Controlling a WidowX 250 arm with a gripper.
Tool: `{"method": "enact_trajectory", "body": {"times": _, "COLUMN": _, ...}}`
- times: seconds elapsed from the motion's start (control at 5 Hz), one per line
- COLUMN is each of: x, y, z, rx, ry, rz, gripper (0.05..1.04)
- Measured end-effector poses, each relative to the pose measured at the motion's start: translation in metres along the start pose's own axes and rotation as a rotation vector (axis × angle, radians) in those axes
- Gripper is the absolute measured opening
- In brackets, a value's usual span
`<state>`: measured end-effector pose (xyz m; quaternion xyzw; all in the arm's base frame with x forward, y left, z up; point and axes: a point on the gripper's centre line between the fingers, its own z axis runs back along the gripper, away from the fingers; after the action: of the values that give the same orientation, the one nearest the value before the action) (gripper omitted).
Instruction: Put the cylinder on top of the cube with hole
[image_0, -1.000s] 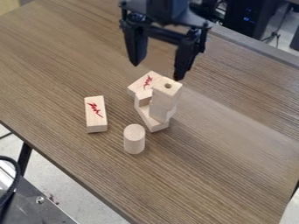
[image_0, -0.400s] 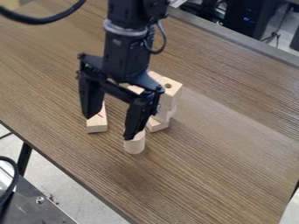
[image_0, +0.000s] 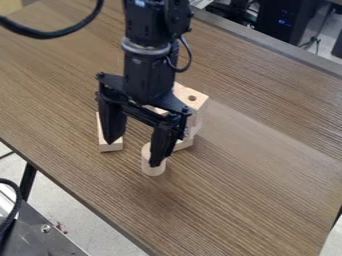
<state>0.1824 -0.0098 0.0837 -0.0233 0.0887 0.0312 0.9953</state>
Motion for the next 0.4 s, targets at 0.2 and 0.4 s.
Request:
{"method": "enact_trajectory", "body": {"times": 0.2, "x": 0.0126, "y": -0.0097, "z": -0.0106, "rx": 0.005, "ry": 0.003, "rz": -0.037, "gripper": 0.999}}
{"method": "enact_trajectory", "body": {"times": 0.4, "x": 0.0188, "y": -0.0083, "z": -0.0194, "rx": 0.031, "ry": 0.003, "rz": -0.013, "gripper": 0.999}}
